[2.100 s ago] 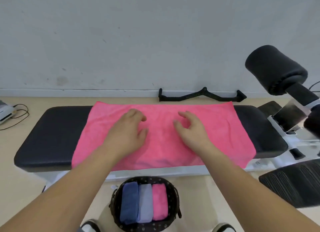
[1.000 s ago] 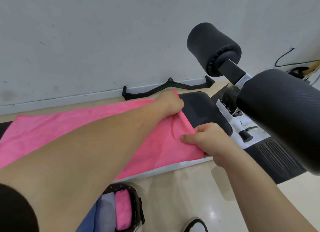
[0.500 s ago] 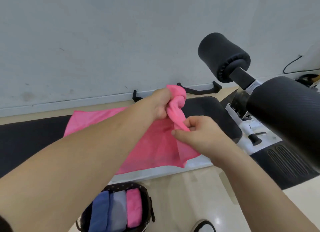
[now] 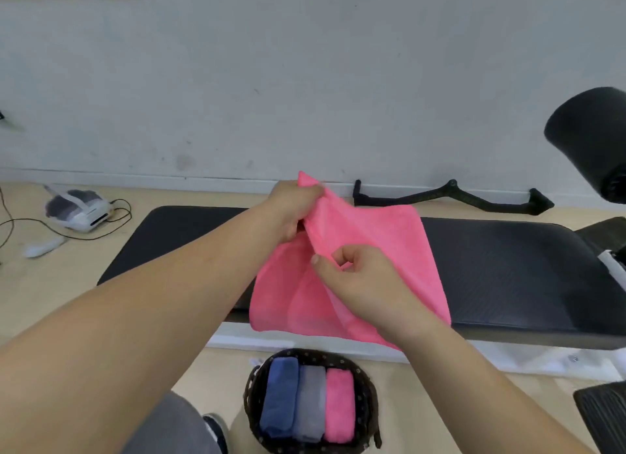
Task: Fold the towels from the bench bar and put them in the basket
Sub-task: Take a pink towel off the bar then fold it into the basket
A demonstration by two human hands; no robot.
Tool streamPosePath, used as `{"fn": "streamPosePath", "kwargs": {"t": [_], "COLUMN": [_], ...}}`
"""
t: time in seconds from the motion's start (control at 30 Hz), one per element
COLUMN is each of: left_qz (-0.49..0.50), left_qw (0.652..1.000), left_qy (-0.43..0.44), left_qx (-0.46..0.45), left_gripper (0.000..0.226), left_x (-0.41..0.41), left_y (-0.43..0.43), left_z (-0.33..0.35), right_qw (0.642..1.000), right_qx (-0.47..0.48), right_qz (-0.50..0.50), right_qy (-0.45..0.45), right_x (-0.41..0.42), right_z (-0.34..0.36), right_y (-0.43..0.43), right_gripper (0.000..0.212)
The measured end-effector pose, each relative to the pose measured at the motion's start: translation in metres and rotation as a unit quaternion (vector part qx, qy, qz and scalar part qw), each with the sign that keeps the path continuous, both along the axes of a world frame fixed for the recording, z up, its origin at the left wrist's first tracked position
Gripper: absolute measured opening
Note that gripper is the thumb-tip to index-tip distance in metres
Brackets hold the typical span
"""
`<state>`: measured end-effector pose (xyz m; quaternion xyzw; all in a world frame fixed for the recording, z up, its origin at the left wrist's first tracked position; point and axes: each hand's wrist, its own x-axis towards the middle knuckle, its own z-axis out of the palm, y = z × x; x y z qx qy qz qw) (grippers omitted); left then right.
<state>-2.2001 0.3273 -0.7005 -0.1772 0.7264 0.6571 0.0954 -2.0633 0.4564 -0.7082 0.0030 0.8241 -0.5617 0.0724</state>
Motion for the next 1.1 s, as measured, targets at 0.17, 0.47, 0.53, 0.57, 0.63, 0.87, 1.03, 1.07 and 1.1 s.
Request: {"fn": "streamPosePath", "kwargs": {"t": [0.17, 0.47, 0.53, 0.57, 0.63, 0.87, 1.03, 1.07, 1.1], "left_qz": [-0.021, -0.002, 0.007, 0.013, 0.025, -0.05, -0.08, -0.08, -0.073], "left_qw": [0.994, 0.991, 0.99, 0.988, 0.985, 0.974, 0.955, 0.957, 0.962], "left_qy": [-0.026, 0.076, 0.076, 0.067, 0.048, 0.035, 0.072, 0.078, 0.078], "left_qx": [-0.106, -0.107, -0.122, -0.138, -0.165, -0.217, -0.276, -0.267, -0.25], "left_gripper": [0.017, 0.021, 0.015, 0.011, 0.037, 0.038, 0.049, 0.051, 0.049], "left_x": [0.005, -0.009, -0.009, -0.007, -0.001, 0.039, 0.055, 0.057, 0.058], "left_y": [-0.037, -0.051, -0.056, -0.06, -0.066, -0.076, -0.077, -0.078, -0.079], "left_z": [-0.042, -0.043, -0.045, -0.046, -0.047, -0.035, -0.05, -0.052, -0.054], "right_qw": [0.997, 0.997, 0.997, 0.995, 0.985, 0.953, 0.896, 0.891, 0.889], "right_qx": [0.071, 0.048, 0.015, -0.02, -0.08, 0.277, 0.441, 0.449, 0.451], "right_qz": [0.003, 0.05, 0.051, 0.059, 0.083, -0.053, 0.043, 0.06, 0.068], "right_qy": [-0.035, -0.043, -0.057, -0.078, -0.13, 0.11, -0.008, -0.026, -0.035], "right_x": [-0.018, -0.026, -0.026, -0.025, -0.022, -0.042, -0.039, -0.037, -0.035], "right_z": [-0.03, -0.026, -0.026, -0.025, -0.023, -0.029, -0.051, -0.054, -0.056], "right_y": [-0.029, -0.051, -0.054, -0.056, -0.055, 0.014, 0.042, 0.043, 0.043], "right_gripper": [0.03, 0.028, 0.025, 0.022, 0.017, 0.023, 0.069, 0.072, 0.074]}}
